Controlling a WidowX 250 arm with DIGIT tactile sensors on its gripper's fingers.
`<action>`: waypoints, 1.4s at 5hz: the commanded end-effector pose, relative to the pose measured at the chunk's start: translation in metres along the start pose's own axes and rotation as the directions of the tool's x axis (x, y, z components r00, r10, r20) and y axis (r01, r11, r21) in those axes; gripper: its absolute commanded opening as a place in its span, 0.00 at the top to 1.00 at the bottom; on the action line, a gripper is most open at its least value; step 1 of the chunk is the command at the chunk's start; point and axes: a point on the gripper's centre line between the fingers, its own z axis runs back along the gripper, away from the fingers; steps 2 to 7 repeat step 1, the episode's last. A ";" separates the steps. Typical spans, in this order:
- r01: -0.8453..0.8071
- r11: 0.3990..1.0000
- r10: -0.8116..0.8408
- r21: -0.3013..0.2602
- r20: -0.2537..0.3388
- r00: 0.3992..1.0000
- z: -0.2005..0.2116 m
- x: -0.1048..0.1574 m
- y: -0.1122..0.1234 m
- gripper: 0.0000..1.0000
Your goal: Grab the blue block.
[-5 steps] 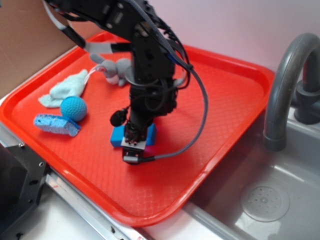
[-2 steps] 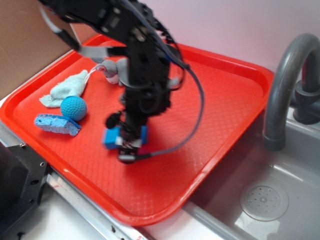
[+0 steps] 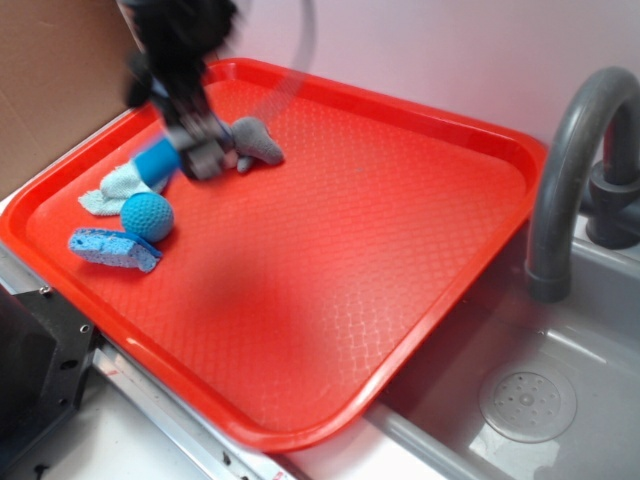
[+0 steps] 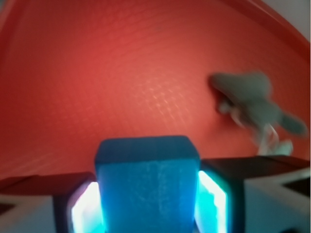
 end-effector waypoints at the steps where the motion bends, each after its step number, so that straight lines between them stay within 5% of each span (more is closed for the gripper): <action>1: -0.239 0.968 0.244 -0.074 0.073 0.967 0.044 -0.022 0.013 1.00; 7: -0.239 0.968 0.244 -0.074 0.073 0.967 0.044 -0.022 0.013 1.00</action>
